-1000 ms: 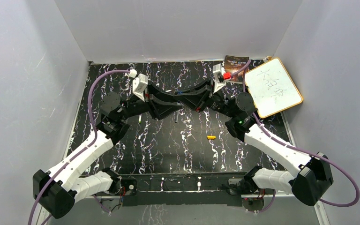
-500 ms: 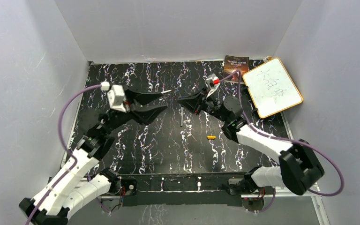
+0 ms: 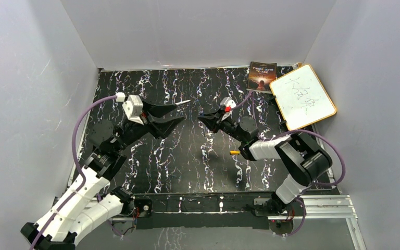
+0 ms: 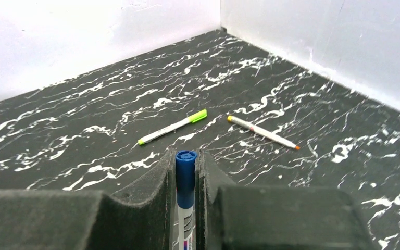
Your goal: Insert the pens into the pen caps
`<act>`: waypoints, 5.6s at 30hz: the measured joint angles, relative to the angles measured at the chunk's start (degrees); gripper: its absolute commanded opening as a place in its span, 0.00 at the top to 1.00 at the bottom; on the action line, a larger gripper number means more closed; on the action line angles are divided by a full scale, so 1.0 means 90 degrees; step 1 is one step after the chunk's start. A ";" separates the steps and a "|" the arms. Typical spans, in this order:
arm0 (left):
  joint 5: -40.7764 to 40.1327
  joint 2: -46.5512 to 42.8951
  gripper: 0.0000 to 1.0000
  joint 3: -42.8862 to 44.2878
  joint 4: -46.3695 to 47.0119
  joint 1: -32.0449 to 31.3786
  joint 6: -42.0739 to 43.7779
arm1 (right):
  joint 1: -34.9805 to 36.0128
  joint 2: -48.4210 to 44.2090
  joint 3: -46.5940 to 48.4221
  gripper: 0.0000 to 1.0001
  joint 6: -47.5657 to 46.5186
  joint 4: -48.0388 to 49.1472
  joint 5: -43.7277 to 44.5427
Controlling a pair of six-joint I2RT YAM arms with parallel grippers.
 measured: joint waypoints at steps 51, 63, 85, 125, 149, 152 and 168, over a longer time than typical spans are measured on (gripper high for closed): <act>-0.3096 -0.0614 0.13 -0.1234 -0.1183 0.0000 -0.1350 | -0.0255 0.2183 0.1858 1.00 0.3286 0.0175 0.2132; -0.3366 -0.0901 0.13 -0.1236 -0.1532 0.0000 -0.1474 | 0.0158 0.2701 0.1887 0.96 0.3276 -0.0636 0.2994; -0.3368 -0.0126 0.33 -0.1173 -0.1736 0.0000 -0.1768 | 0.0206 0.3249 0.1824 0.59 0.3371 -0.0644 0.3344; -0.5775 0.8342 0.57 0.4369 -0.5814 -0.1273 -0.5064 | -0.0056 -0.2079 0.0702 0.48 0.1069 -0.4454 0.4772; -0.5996 0.8714 1.00 0.4643 -0.6130 -0.1251 -0.3961 | -0.0282 -0.2086 0.0622 0.48 0.1076 -0.4544 0.4551; -0.6030 0.8689 1.00 0.4588 -0.6093 -0.1209 -0.3633 | -0.0296 -0.2086 0.0622 0.48 0.1076 -0.4544 0.4546; -0.5722 0.7388 1.00 0.2987 -0.5139 0.0053 -0.1666 | -0.0301 -0.1860 0.0605 0.49 0.1319 -0.4481 0.4274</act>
